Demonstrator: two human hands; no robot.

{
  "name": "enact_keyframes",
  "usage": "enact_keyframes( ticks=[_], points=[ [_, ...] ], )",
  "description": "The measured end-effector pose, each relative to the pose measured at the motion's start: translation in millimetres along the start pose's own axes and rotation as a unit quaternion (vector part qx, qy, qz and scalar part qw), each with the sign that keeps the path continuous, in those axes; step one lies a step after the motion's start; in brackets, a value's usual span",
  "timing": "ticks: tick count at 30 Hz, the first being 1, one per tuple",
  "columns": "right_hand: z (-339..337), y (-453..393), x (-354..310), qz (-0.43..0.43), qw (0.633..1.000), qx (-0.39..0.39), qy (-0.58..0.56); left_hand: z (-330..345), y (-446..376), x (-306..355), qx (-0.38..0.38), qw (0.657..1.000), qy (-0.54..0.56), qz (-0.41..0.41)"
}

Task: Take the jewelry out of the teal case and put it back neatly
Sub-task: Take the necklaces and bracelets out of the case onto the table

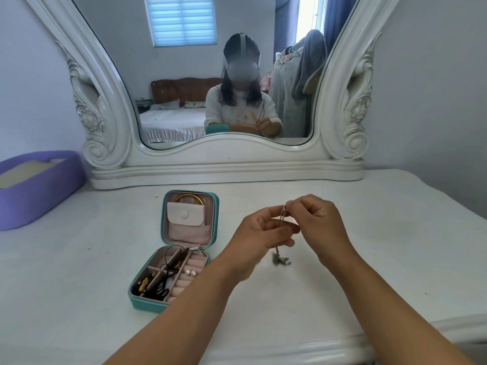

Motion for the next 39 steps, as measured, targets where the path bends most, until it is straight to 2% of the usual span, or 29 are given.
enact_keyframes(
  ticks=[3, 6, 12, 13, 15, 17, 20, 25, 30, 34, 39],
  points=[
    [-7.3, -5.2, 12.1, 0.043, 0.998, 0.042, -0.011, -7.4, -2.4, -7.2, 0.031, 0.998, -0.047, -0.016],
    [-15.4, -9.7, 21.1, 0.102, 0.988, 0.060, -0.097, -16.3, -6.8, -9.6, 0.074, 0.990, -0.120, -0.003],
    [-10.6, -12.8, 22.4, 0.191, 0.926, -0.017, -0.324, -18.5, -20.1, -6.2, 0.115, 0.946, -0.300, 0.045],
    [-10.5, -12.1, 21.3, 0.192, 0.921, -0.031, -0.338, -19.1, -23.5, -3.8, 0.126, 0.940, -0.311, 0.055],
    [-11.1, -11.2, 20.0, 0.178, 0.920, -0.056, -0.346, -20.0, -29.3, -1.5, 0.138, 0.952, -0.270, 0.037],
    [-13.6, -10.2, 19.1, 0.158, 0.927, -0.074, -0.331, -19.1, -33.9, 0.9, 0.134, 0.965, -0.226, 0.018],
    [-16.2, -7.3, 18.3, 0.105, 0.950, -0.104, -0.276, -16.0, -42.2, 5.0, 0.114, 0.959, -0.257, 0.040],
    [-12.3, 6.0, 30.2, 0.018, 0.989, -0.139, -0.052, -9.8, -50.0, -6.0, 0.072, 0.942, -0.322, 0.051],
    [-0.5, 19.7, 42.1, -0.073, 0.973, -0.173, 0.134, -9.0, -48.2, -15.8, 0.051, 0.913, -0.398, 0.073],
    [4.9, 25.6, 45.6, -0.087, 0.958, -0.212, 0.170, -9.5, -46.6, -16.0, 0.036, 0.896, -0.434, 0.088],
    [4.5, 28.5, 44.9, -0.082, 0.952, -0.237, 0.173, -12.2, -44.0, -5.9, 0.053, 0.875, -0.468, 0.109]
  ],
)
Point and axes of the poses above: each hand's wrist, its own y-axis away from the middle knuckle, its own z-axis out of the palm, x = y × z, the point moved 6 cm from there along -y, towards the middle knuckle, and after that the axes turned 11 degrees about x, right-handed, at the moved point
